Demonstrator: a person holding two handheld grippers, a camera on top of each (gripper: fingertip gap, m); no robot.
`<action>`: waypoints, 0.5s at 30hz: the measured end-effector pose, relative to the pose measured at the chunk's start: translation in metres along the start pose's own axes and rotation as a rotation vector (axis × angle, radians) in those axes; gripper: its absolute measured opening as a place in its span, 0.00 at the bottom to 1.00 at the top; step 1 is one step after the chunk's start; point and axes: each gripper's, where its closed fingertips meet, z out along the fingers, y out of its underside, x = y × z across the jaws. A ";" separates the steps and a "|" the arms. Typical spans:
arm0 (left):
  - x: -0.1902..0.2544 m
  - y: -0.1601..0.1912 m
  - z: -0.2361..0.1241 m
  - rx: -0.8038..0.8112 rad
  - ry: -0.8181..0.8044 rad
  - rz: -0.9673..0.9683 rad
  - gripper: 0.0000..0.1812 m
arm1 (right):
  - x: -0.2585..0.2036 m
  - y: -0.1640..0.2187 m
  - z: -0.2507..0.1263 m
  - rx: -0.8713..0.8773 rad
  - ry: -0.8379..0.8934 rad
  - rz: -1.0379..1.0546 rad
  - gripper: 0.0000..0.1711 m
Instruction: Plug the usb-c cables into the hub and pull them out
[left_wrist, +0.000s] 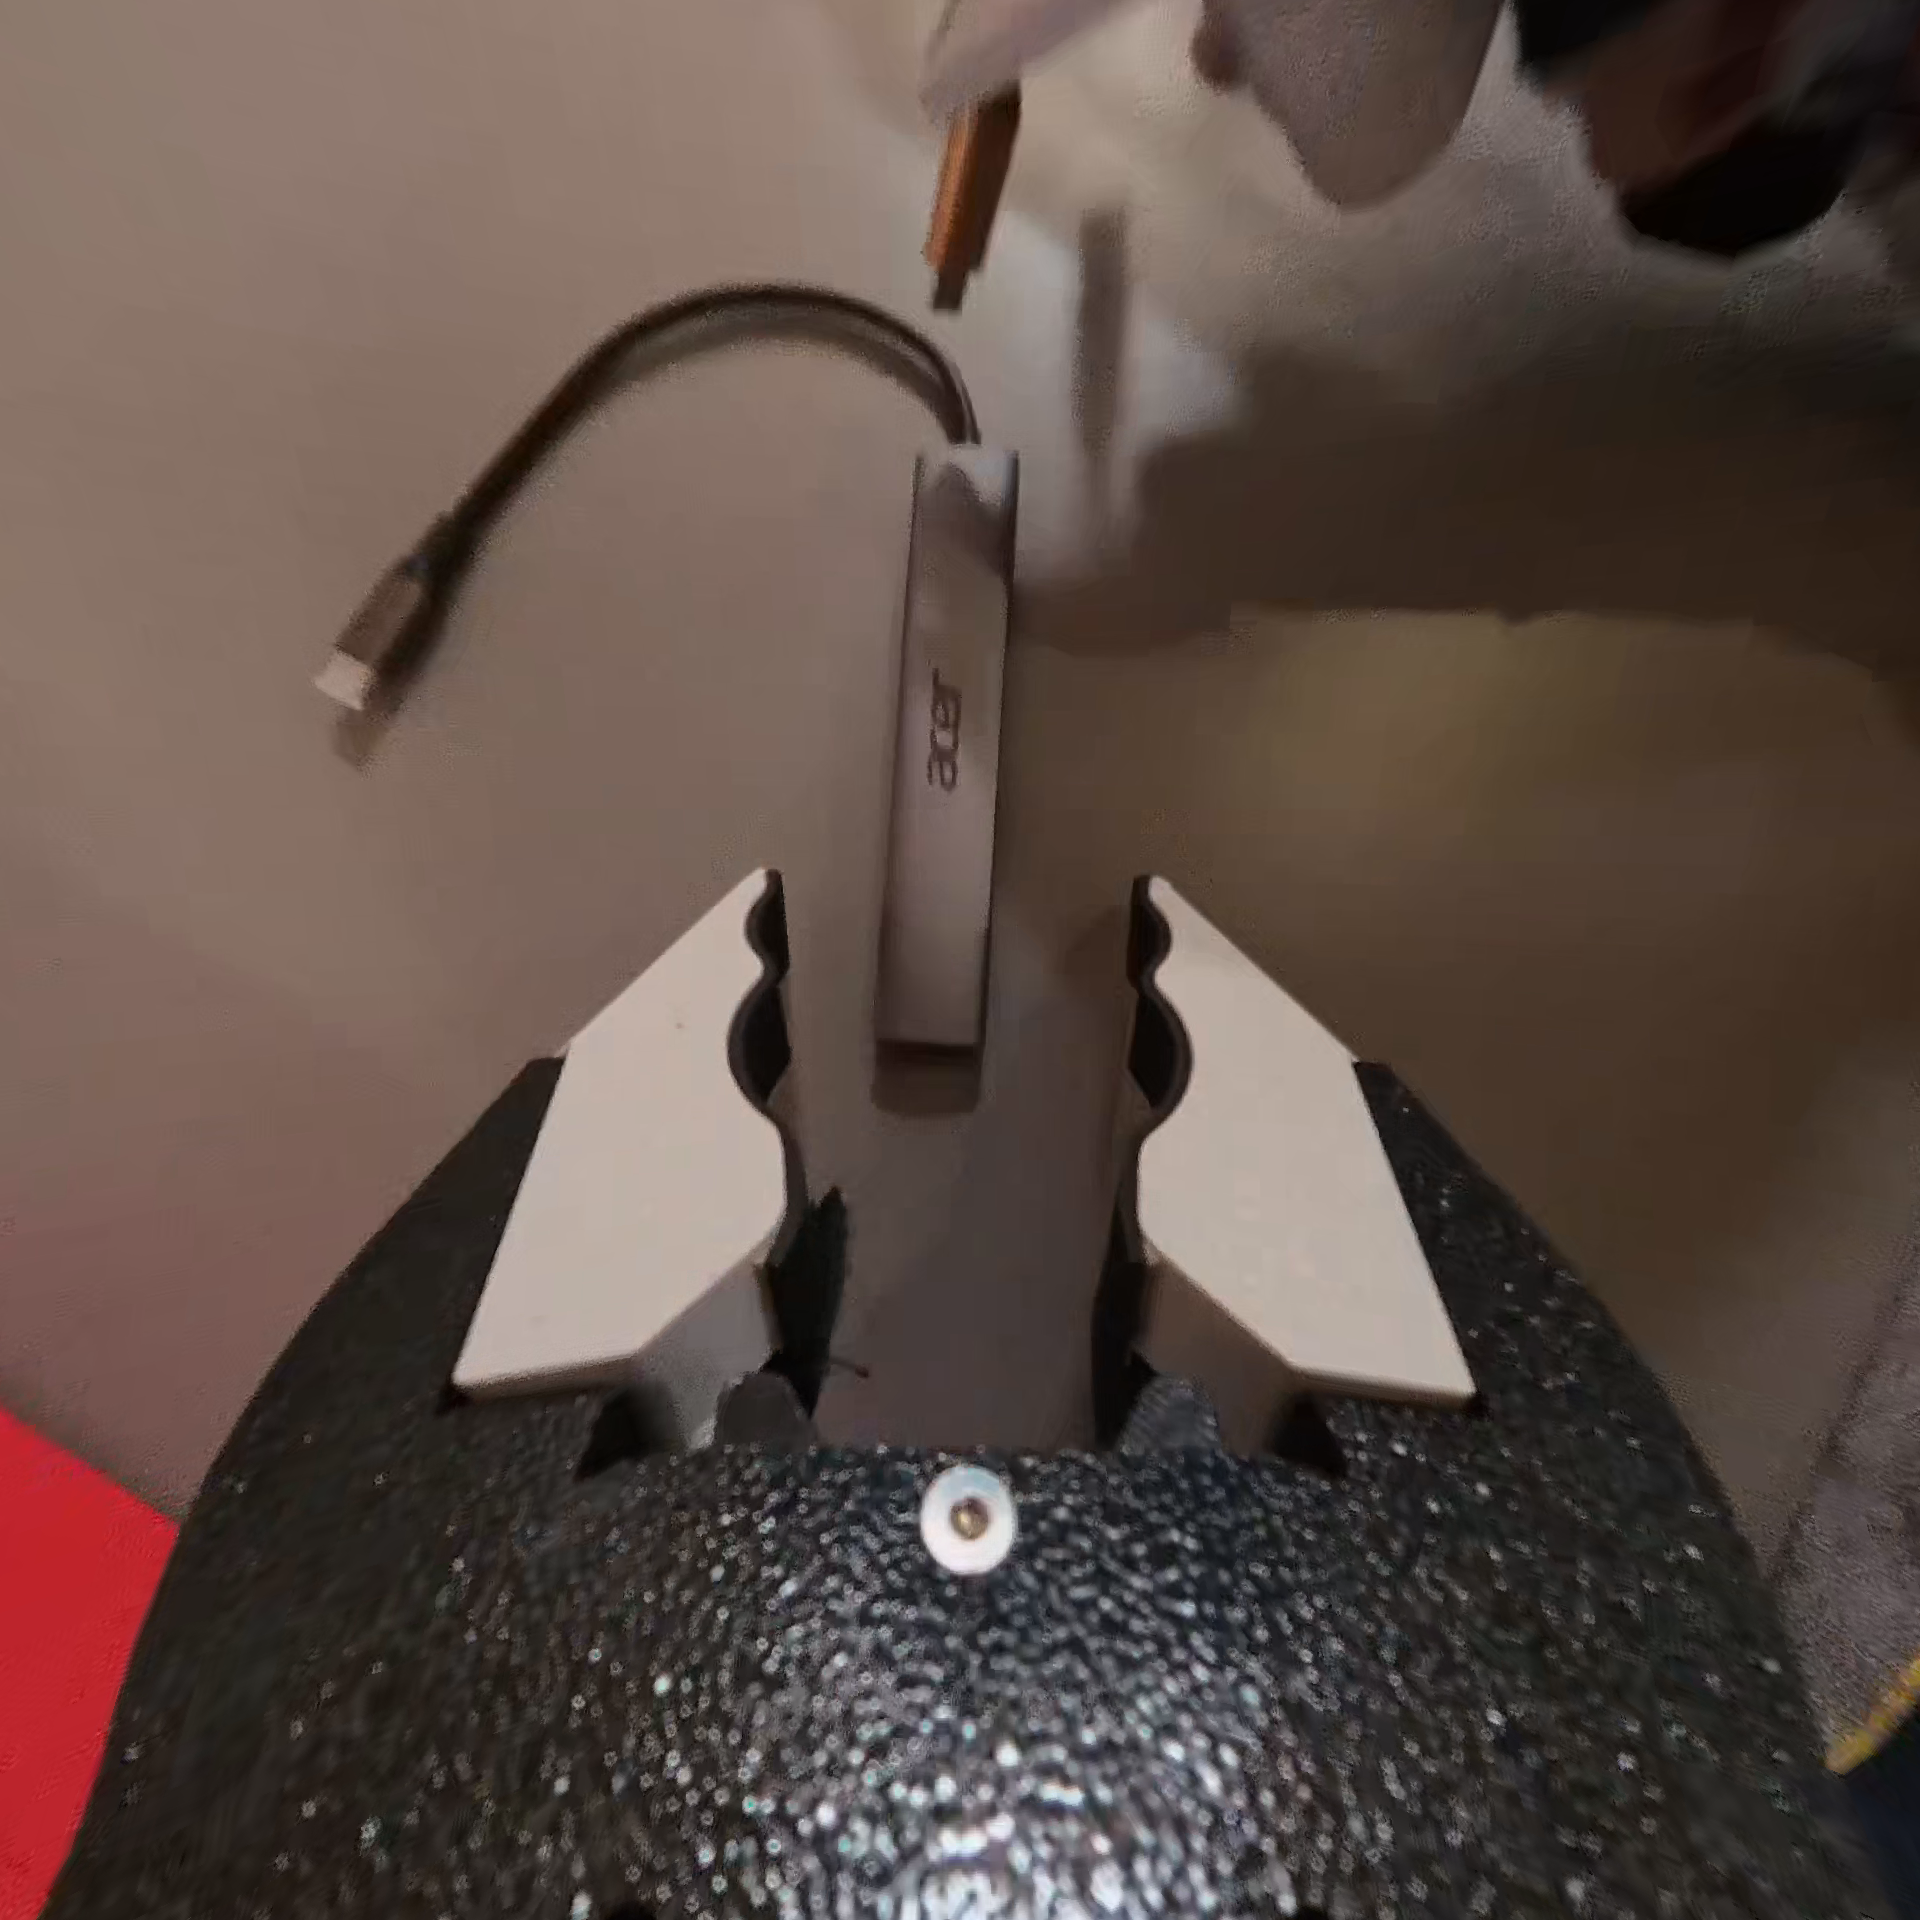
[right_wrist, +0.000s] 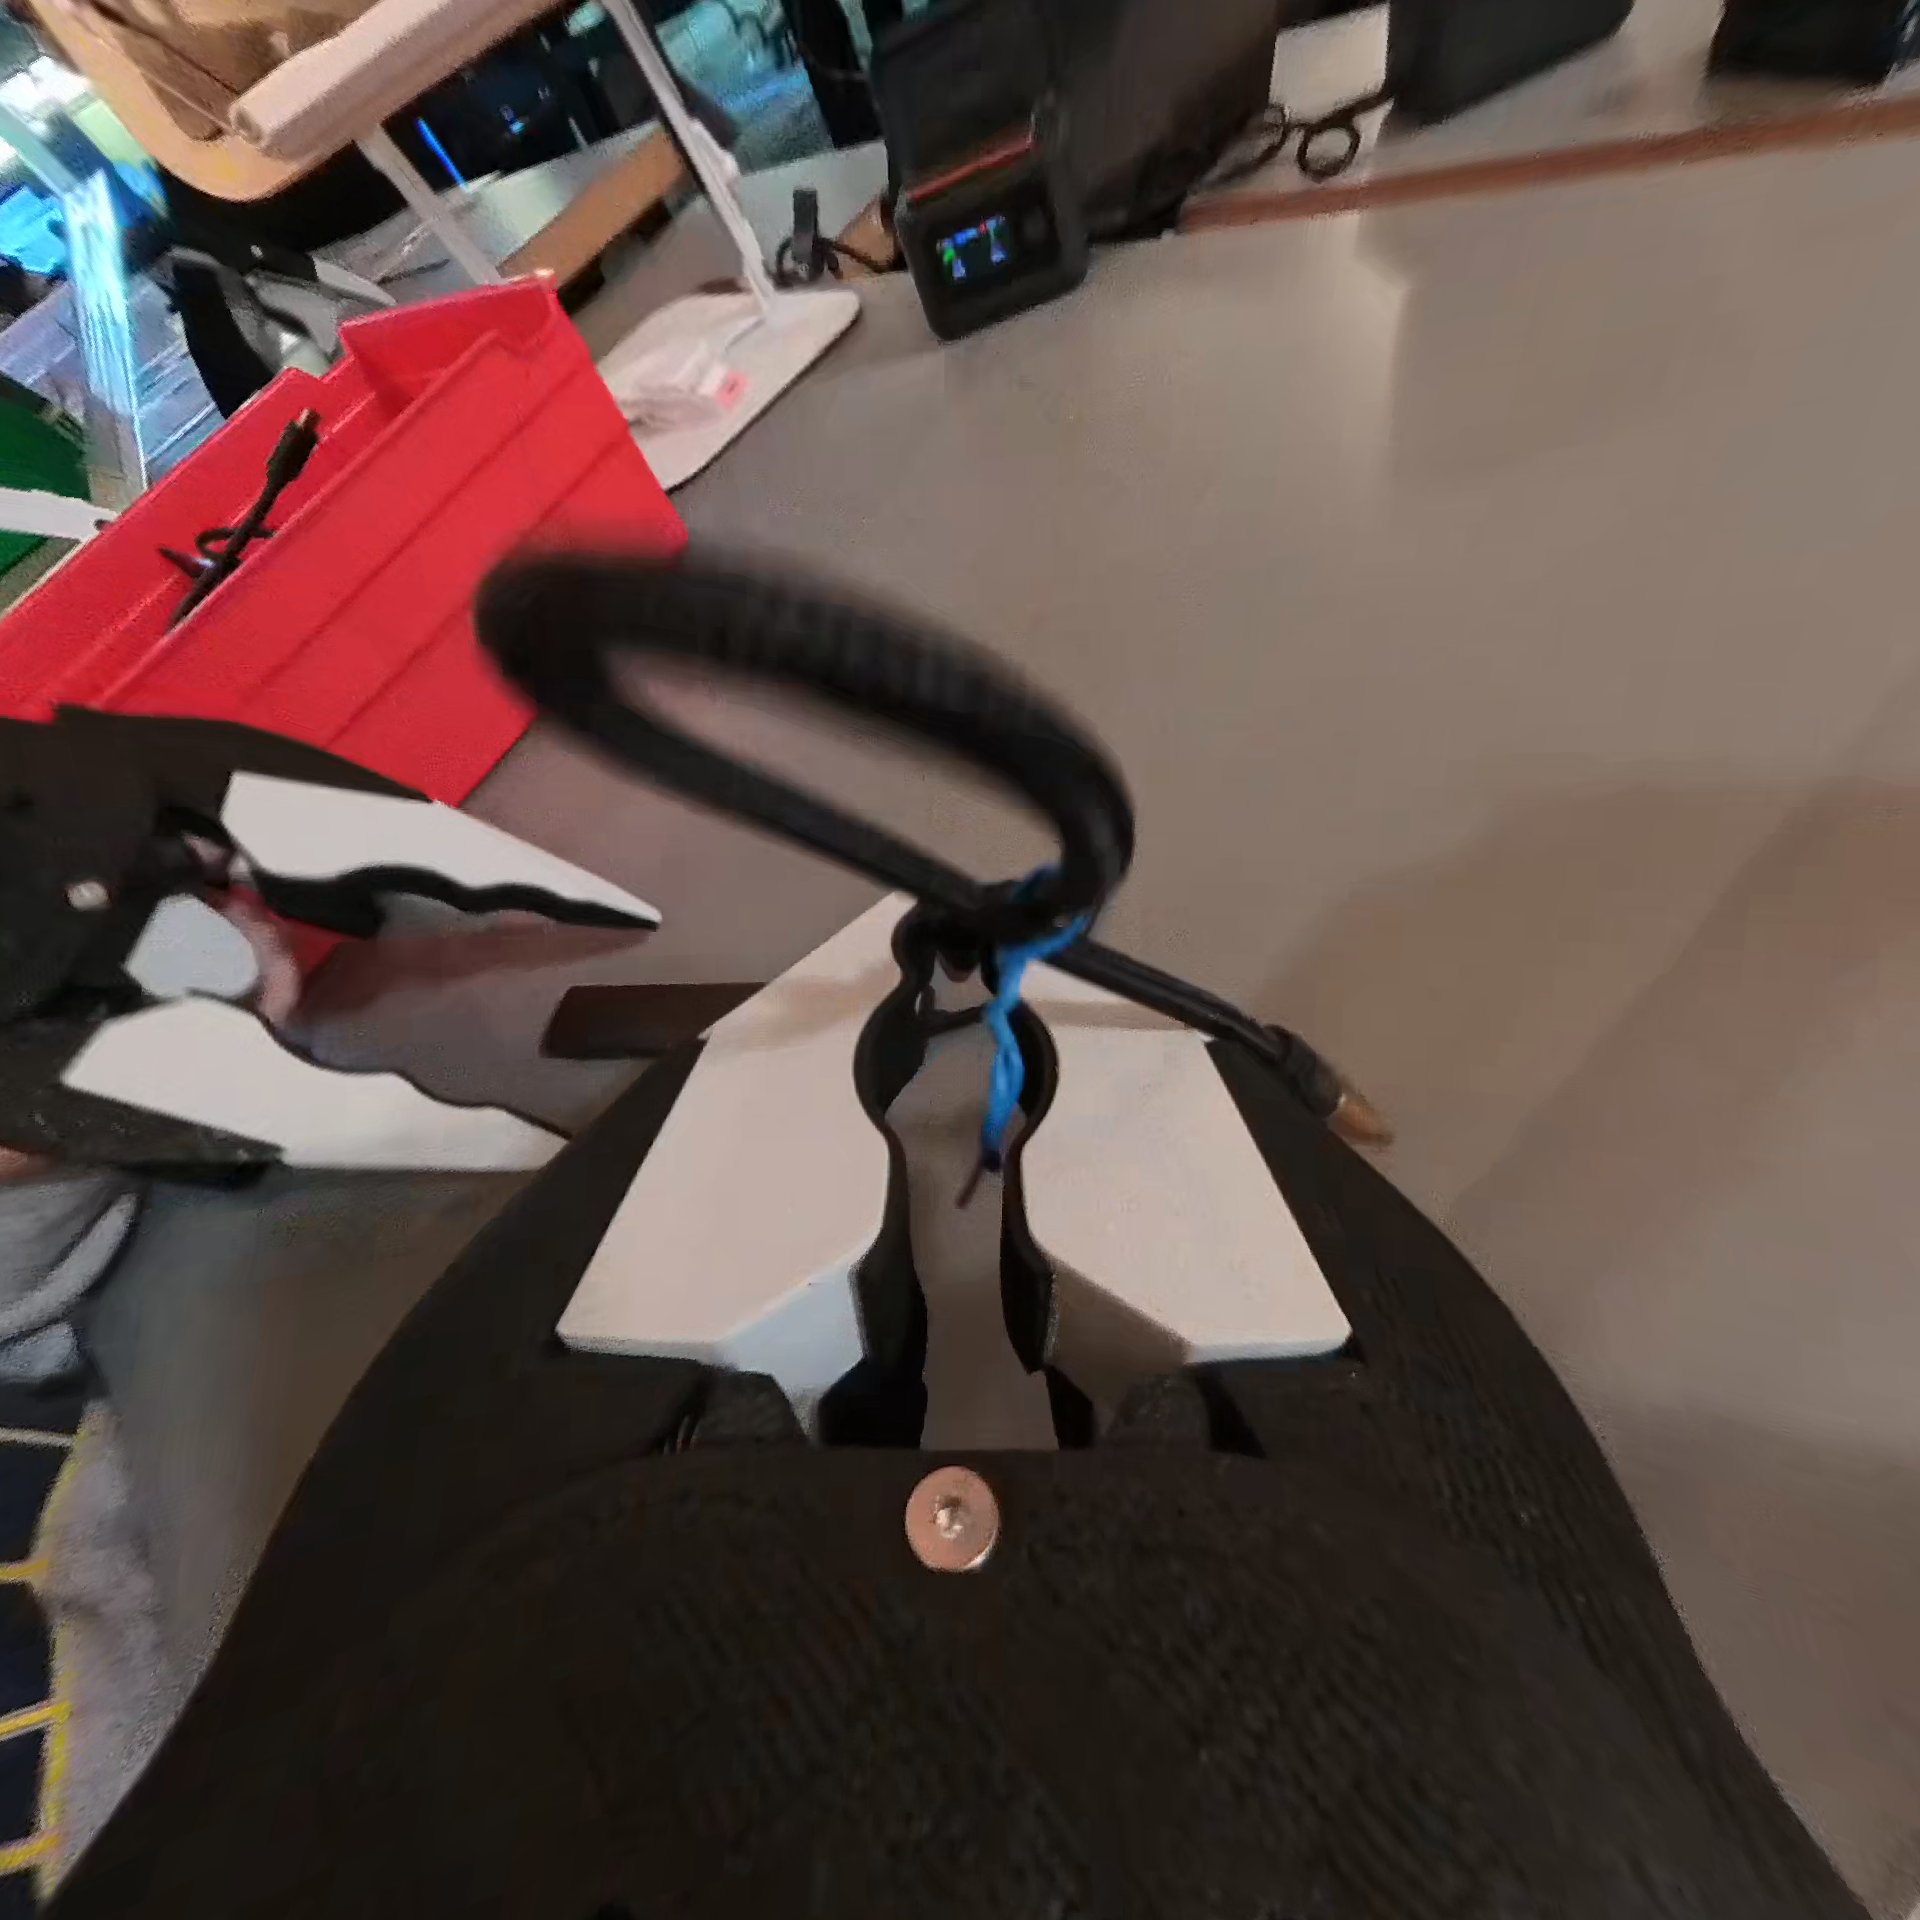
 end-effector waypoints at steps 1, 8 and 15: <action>0.001 0.005 0.001 -0.018 -0.002 0.001 0.35 | 0.001 -0.002 0.001 -0.011 0.002 0.016 0.04; 0.000 0.006 0.001 -0.008 -0.022 -0.058 0.14 | 0.000 -0.006 -0.002 -0.156 0.021 0.069 0.36; -0.029 0.018 -0.008 -0.041 -0.257 -0.210 0.11 | -0.008 0.016 -0.039 -0.280 0.241 -0.206 0.32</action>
